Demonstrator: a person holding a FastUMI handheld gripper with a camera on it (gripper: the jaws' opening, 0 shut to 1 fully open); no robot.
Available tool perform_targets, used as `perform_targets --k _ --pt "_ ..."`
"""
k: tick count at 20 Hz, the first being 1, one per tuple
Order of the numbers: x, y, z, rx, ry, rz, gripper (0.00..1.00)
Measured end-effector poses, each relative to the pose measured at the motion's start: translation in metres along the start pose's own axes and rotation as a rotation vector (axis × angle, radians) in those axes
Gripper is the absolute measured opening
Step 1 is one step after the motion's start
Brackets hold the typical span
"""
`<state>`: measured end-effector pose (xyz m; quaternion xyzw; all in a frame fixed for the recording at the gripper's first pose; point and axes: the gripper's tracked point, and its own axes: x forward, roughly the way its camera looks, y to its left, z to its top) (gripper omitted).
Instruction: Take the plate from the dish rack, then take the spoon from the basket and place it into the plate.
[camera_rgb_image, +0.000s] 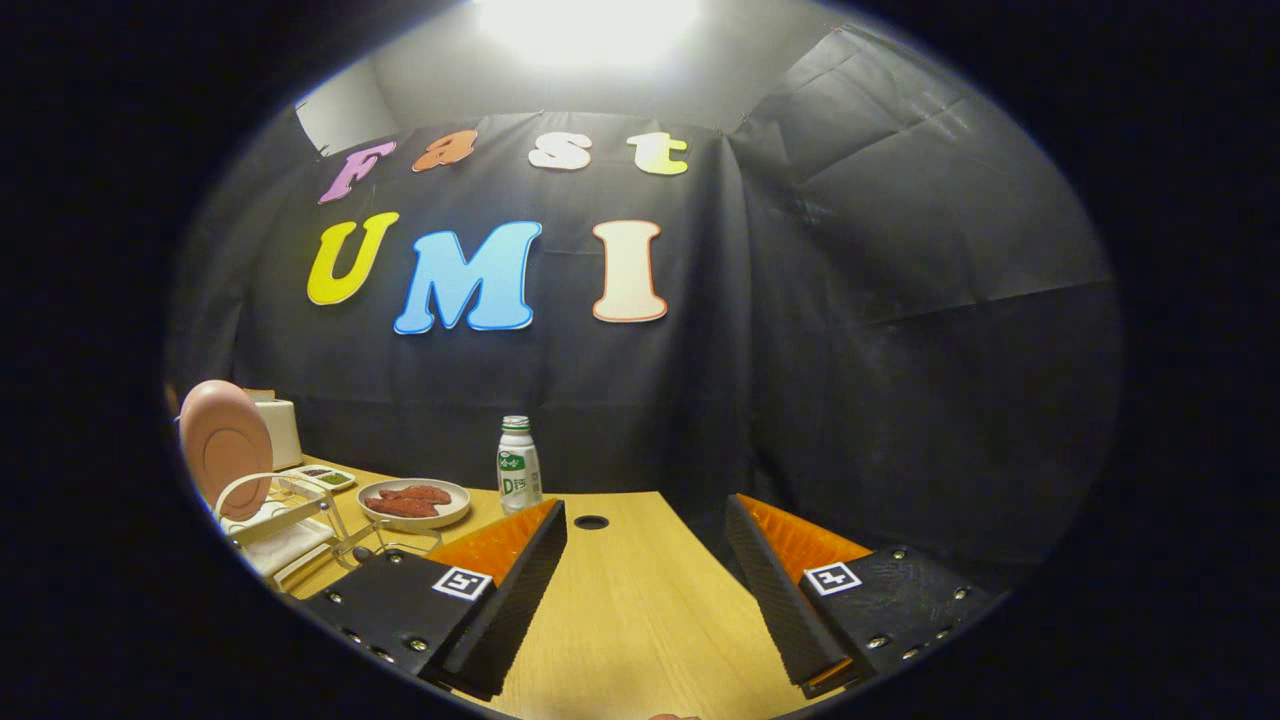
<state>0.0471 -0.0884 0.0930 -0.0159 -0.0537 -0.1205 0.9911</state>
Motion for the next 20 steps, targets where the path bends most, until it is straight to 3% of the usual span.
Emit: perform_targets --k 4,10,20 --pt "-0.042 -0.011 0.04 -0.031 -0.007 -0.032 0.98" --pt "-0.106 0.031 0.074 -0.024 0.026 0.009 0.98" --pt "-0.156 0.175 0.13 0.096 0.065 0.323 0.98"
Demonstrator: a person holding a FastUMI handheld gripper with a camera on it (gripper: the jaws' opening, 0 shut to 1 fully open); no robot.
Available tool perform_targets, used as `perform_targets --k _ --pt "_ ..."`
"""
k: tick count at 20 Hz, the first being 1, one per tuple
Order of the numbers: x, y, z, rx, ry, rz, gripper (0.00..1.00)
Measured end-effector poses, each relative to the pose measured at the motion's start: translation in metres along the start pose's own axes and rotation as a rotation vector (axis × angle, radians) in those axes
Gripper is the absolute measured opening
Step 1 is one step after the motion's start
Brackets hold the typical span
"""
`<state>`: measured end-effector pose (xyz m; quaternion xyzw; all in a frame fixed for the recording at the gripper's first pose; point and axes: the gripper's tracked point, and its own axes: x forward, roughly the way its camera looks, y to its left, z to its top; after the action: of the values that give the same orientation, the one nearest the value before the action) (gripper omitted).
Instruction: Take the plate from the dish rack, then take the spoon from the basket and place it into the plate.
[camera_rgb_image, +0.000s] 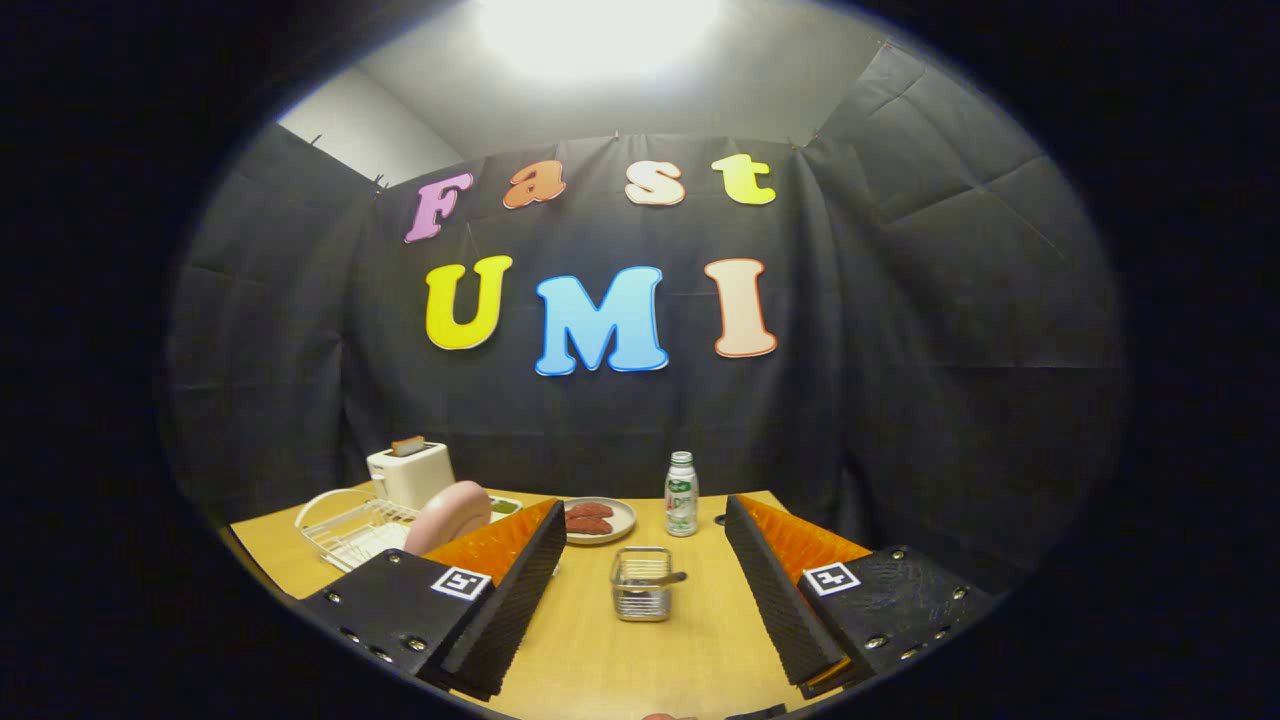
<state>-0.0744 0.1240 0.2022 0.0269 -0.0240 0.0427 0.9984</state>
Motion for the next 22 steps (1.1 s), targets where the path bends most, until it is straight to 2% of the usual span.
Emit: perform_targets --k 9,15,22 --pt "0.063 0.098 0.012 0.045 0.093 0.198 0.98" --pt "0.12 0.139 -0.013 0.149 0.334 0.277 0.98" --pt "0.178 0.167 -0.075 0.147 0.647 0.299 0.98"
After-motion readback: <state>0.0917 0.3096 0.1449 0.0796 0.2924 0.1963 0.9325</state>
